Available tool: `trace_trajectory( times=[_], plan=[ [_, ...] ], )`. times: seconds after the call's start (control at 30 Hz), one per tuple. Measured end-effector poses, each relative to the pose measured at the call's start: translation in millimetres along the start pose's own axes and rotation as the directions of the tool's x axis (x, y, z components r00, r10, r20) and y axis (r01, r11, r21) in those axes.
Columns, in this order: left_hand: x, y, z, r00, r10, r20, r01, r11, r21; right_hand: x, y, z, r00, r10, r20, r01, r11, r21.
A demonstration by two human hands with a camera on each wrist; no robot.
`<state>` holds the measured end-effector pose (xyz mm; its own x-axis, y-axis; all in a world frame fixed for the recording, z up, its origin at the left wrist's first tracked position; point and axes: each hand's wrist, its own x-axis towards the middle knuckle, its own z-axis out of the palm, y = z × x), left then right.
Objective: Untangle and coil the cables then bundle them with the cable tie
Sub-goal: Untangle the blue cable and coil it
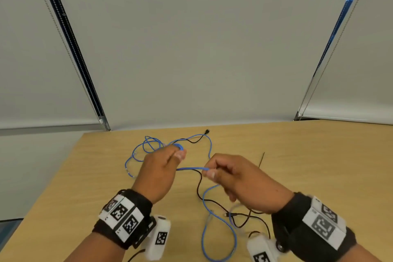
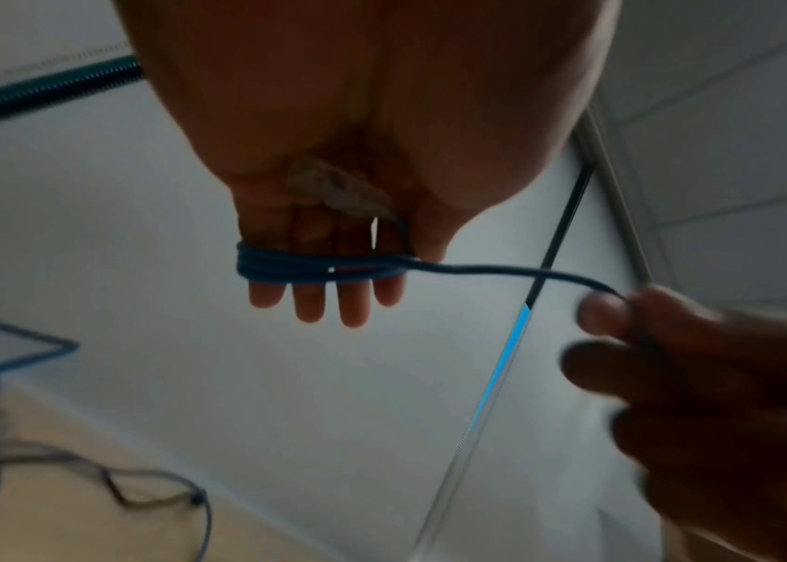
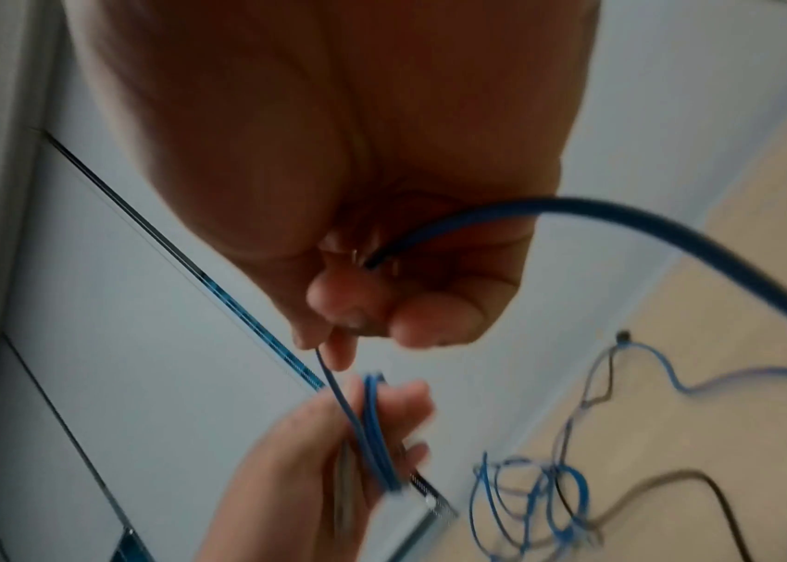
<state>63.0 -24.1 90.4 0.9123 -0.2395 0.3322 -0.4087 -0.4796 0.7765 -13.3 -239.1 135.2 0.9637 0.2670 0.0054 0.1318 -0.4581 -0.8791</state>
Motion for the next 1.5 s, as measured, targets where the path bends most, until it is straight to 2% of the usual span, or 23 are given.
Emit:
trace_trajectory(
  times=[0.1, 0.17, 0.3, 0.37, 0.47, 0.57, 0.7, 0.73, 0.77, 0.8, 0.83, 0.9, 0.93, 0.97, 1.03, 1.07, 1.1, 1.17, 1.2, 1.27, 1.3, 1.4, 1.5],
  plan=[
    [-21, 5, 15, 0.985, -0.040, 0.168, 0.066, 0.987, -0.149, 10, -3, -20, 0.987, -0.089, -0.137, 0.075, 0.992, -0.105],
    [-32, 13, 23, 0.961, -0.044, 0.272, 0.135, 0.936, -0.326, 16, 0, -28, 0.977, -0.106, -0.187, 0.091, 0.992, -0.086],
    [-42, 33, 25, 0.935, -0.003, 0.355, 0.258, 0.695, -0.671, 22, 11, -28, 0.964, -0.061, -0.258, 0.088, 0.992, 0.093],
    [-43, 42, 20, 0.932, 0.011, 0.362, 0.283, 0.601, -0.747, 24, 15, -24, 0.967, -0.034, -0.253, 0.087, 0.976, 0.202],
    [-45, 51, 15, 0.939, 0.014, 0.342, 0.287, 0.512, -0.809, 23, 21, -18, 0.976, 0.024, -0.218, 0.039, 0.960, 0.279],
    [-39, 57, 7, 0.960, 0.008, 0.280, 0.252, 0.414, -0.875, 20, 28, -8, 0.987, 0.084, -0.134, -0.032, 0.935, 0.354],
    [-23, 62, 4, 0.985, -0.003, 0.174, 0.168, 0.281, -0.945, 16, 30, 16, 0.996, 0.068, -0.050, -0.045, 0.929, 0.367],
    [-17, 61, 5, 0.992, -0.020, 0.123, 0.123, 0.285, -0.950, 15, 30, 23, 0.997, 0.073, -0.028, -0.058, 0.928, 0.368],
    [-11, 59, 6, 0.998, -0.035, 0.057, 0.066, 0.330, -0.942, 14, 30, 30, 0.996, 0.086, -0.001, -0.080, 0.925, 0.371],
    [-6, 55, 6, 0.999, -0.043, -0.020, 0.001, 0.430, -0.903, 12, 31, 37, 0.994, 0.106, 0.035, -0.111, 0.924, 0.366],
    [0, 51, 7, 0.995, -0.034, -0.096, -0.059, 0.579, -0.814, 9, 32, 42, 0.989, 0.125, 0.078, -0.145, 0.926, 0.349],
    [7, 40, 6, 0.982, 0.039, -0.184, -0.123, 0.874, -0.471, 2, 32, 47, 0.976, 0.147, 0.158, -0.189, 0.935, 0.301],
    [9, 32, 6, 0.979, 0.093, -0.183, -0.140, 0.954, -0.264, 0, 30, 46, 0.971, 0.148, 0.188, -0.195, 0.944, 0.264],
    [10, 23, 8, 0.979, 0.140, -0.147, -0.152, 0.986, -0.074, -1, 27, 42, 0.969, 0.144, 0.203, -0.188, 0.958, 0.218],
    [6, 9, 13, 0.990, 0.138, 0.001, -0.137, 0.979, 0.151, 0, 21, 29, 0.983, 0.101, 0.151, -0.114, 0.990, 0.080],
    [1, 5, 18, 0.992, 0.105, 0.077, -0.117, 0.977, 0.181, 3, 19, 20, 0.994, 0.060, 0.092, -0.059, 0.998, -0.009],
    [-6, 5, 23, 0.987, 0.064, 0.148, -0.086, 0.985, 0.150, 5, 16, 11, 0.999, 0.020, 0.036, -0.017, 0.996, -0.085],
    [-17, 11, 30, 0.963, -0.034, 0.269, 0.064, 0.993, -0.104, 10, 14, -5, 0.999, -0.028, -0.036, 0.022, 0.991, -0.135],
    [-20, 16, 33, 0.941, -0.071, 0.331, 0.166, 0.949, -0.269, 12, 15, -10, 0.998, -0.034, -0.057, 0.026, 0.992, -0.124],
    [-24, 27, 35, 0.888, -0.091, 0.451, 0.349, 0.772, -0.532, 14, 17, -17, 0.996, -0.026, -0.087, 0.023, 0.999, -0.034],
    [-25, 32, 34, 0.866, -0.082, 0.494, 0.411, 0.679, -0.608, 14, 18, -18, 0.995, -0.024, -0.095, 0.027, 0.999, 0.028],
    [-25, 39, 29, 0.827, -0.061, 0.558, 0.505, 0.515, -0.693, 10, 19, -12, 0.993, -0.042, -0.110, 0.058, 0.987, 0.147],
    [-26, 38, 26, 0.799, -0.050, 0.599, 0.555, 0.441, -0.705, 9, 22, -4, 0.991, -0.033, -0.132, 0.063, 0.971, 0.231]
  ],
)
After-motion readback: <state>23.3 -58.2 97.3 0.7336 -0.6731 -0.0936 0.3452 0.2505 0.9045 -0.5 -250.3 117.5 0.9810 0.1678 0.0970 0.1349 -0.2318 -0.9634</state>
